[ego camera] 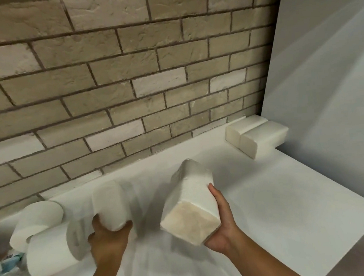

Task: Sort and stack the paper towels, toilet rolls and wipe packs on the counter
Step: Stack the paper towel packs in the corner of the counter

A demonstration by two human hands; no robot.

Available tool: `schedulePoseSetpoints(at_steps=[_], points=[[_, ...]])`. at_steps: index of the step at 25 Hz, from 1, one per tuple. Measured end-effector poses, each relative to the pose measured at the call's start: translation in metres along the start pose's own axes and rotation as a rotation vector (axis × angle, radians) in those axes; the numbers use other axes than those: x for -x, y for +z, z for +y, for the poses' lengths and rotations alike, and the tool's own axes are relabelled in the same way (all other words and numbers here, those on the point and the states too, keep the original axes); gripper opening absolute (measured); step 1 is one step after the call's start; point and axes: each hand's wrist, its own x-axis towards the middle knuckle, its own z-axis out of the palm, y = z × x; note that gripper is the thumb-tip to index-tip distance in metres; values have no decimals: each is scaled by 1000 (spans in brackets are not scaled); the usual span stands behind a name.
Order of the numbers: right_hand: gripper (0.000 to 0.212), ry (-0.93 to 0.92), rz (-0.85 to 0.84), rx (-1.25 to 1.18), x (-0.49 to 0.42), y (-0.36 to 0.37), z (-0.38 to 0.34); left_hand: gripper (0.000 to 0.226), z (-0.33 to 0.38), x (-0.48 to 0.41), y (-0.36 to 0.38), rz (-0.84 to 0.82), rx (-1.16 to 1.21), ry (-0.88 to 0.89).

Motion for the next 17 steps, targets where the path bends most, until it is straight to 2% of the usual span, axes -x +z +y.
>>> schedulePoseSetpoints(at_steps=[3,5,8,12,17], points=[[70,-19,-3,-12,6,-8,-10,83,7,8,-5,50,165,49],[69,-40,-2,-3,10,-12,-18,67,11,19,-7,21,396,34],[62,-78,11,1,17,-19,-34,44,23,34,0,-121,862,-157],[57,-150,75,20,22,-36,-57,54,48,55,16,-458,1279,-324],[51,-240,131,125,24,-53,-98,57,101,85,52,-589,1439,-458]])
